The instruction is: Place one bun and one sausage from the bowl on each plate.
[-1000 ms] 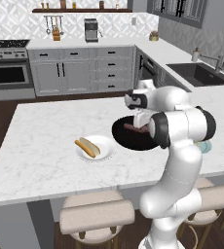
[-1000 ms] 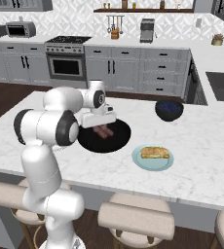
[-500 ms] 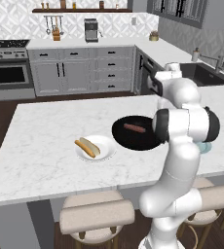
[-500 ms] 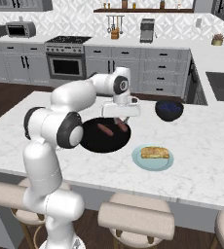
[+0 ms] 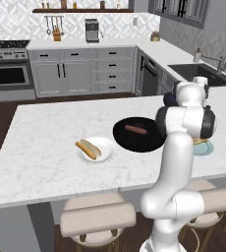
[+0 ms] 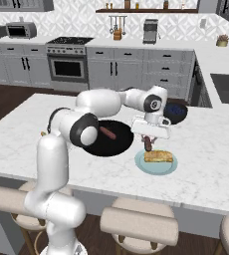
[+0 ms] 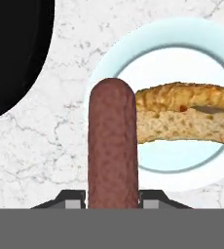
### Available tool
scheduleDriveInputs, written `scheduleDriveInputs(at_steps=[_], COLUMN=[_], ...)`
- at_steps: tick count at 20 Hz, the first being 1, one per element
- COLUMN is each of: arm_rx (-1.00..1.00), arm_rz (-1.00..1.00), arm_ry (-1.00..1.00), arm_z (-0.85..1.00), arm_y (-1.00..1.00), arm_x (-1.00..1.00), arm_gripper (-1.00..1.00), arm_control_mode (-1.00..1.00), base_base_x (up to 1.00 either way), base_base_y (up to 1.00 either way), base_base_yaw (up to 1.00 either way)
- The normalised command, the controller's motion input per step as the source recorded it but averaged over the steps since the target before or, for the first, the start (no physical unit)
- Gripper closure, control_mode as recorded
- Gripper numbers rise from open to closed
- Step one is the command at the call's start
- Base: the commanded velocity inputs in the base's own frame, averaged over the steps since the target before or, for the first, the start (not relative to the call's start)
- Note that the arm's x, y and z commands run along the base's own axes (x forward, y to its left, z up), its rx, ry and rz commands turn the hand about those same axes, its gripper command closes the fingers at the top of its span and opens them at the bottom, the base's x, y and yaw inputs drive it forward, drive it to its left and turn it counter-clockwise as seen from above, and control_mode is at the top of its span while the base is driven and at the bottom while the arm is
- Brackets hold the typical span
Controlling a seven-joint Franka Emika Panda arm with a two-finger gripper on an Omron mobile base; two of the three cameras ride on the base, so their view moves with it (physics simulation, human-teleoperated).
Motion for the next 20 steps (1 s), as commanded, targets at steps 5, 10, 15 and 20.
scheduleDriveInputs(at_steps=[5,10,15,20], arm_rx=[-0.02,-0.01,0.01,0.00], arm_rz=[-0.12,-0.04,0.00,0.00], arm_ry=[0.01,-0.03,0.01,0.00], arm_z=[-0.44,-0.65,-0.22,-0.10], arm_y=[-0.61,-0.05,-0.07,-0.07], arm_x=[-0.02,0.00,0.04,-0.53], arm_gripper=[1.00,1.00,1.00,1.00], arm_control_mode=[-1.00,-1.00,-1.00,-1.00], base_base_x=[0.00,0.00,0.00,0.00], base_base_y=[0.00,0.00,0.00,0.00], base_base_yaw=[0.00,0.00,0.00,0.00])
